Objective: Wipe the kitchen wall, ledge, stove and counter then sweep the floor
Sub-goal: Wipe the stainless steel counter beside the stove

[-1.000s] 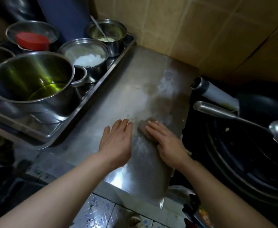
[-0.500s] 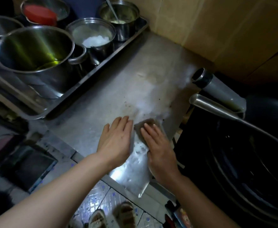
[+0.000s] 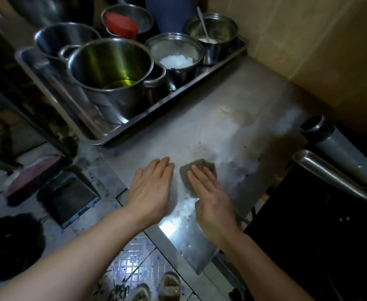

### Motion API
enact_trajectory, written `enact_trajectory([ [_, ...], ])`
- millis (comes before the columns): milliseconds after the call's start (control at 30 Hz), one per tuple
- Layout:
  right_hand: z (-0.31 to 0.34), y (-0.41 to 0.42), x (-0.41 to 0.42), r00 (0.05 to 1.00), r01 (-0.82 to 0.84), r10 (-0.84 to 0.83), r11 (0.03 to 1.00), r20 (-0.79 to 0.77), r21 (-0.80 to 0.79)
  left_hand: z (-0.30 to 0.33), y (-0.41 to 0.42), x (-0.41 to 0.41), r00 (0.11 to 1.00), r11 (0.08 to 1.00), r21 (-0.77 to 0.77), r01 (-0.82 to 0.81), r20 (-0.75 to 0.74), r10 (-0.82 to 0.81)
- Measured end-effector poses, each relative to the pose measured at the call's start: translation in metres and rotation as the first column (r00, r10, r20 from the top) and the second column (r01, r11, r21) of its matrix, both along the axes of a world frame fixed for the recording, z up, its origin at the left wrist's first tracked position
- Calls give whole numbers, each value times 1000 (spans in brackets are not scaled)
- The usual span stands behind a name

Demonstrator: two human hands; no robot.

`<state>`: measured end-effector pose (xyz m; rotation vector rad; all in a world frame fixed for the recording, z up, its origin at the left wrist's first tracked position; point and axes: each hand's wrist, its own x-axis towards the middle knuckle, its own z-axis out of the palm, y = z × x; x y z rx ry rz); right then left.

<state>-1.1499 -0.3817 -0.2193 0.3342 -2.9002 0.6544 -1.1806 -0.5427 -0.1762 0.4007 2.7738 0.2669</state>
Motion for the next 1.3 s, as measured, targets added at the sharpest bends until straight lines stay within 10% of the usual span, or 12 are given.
enact_trajectory([
  [233, -2, -4, -76, 985, 172, -172, 985, 18, 17, 4, -19, -13, 1000, 999, 18, -27, -8, 27],
  [500, 0, -36, -47, 966, -257, 257, 967, -29, 5, 7, -34, -18, 996, 997, 40, -61, -55, 64],
  [667, 0, -35, -111, 996, 53, -56, 998, 69, 40, 14, -46, -25, 992, 996, 6, -85, -93, 85],
  [867, -3, -64, -76, 948, -314, 315, 949, 36, -32, 21, -52, -27, 987, 995, 18, -99, -125, 100],
  [1067, -5, -48, -152, 998, 9, -6, 999, 57, -49, 24, -68, -32, 959, 991, 36, -130, -251, 135],
  [1300, -11, -71, -142, 983, -184, 186, 979, 10, -85, 20, -88, -33, 951, 983, 30, -183, -246, 185],
])
